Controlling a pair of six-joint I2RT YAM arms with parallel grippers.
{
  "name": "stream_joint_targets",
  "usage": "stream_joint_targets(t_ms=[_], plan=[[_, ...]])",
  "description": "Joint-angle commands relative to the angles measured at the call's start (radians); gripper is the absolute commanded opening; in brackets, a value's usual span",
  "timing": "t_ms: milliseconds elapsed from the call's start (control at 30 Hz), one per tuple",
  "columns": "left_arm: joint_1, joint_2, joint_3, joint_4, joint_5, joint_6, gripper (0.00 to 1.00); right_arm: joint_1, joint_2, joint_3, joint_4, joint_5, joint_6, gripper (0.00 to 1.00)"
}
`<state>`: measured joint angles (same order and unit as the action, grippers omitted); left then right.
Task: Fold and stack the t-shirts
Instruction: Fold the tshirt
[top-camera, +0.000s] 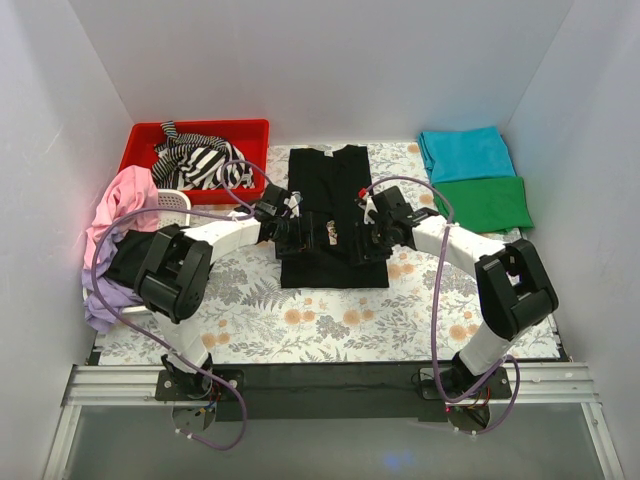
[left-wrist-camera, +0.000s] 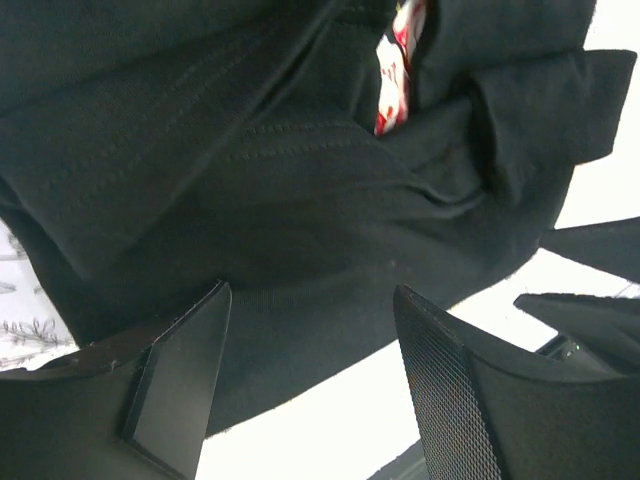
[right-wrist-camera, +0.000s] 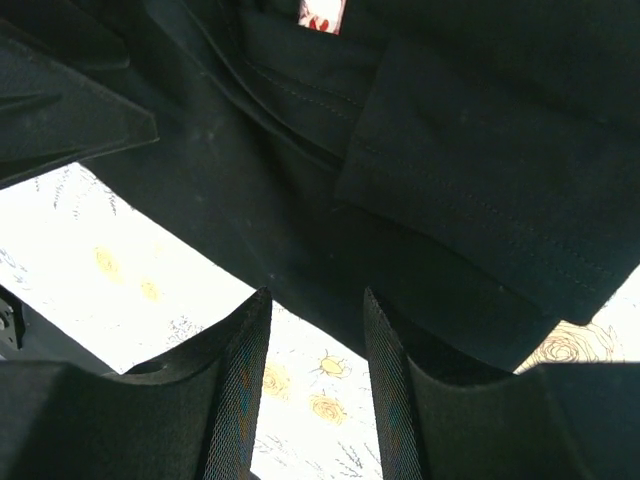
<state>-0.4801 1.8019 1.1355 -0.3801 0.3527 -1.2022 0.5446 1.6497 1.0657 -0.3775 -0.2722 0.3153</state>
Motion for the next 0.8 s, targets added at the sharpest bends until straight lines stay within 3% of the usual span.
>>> stream_joint_targets(t_ms=[0,333,767], plan=[[0.000,0.010,0.052,0.020,-0.023,-0.003,0.64,0.005,0.024,-0.001,0.019,-0.006,0.010,0.48],[0.000,0.069,0.145,-0.008,-0.118,0.044,0.64,0.005,0.107,0.043,0.022,0.059,-0.016,0.48],[0.018,0.175,0.308,-0.046,-0.184,0.110,0.65,-0.028,0.225,0.252,-0.001,0.154,-0.068,0.48]])
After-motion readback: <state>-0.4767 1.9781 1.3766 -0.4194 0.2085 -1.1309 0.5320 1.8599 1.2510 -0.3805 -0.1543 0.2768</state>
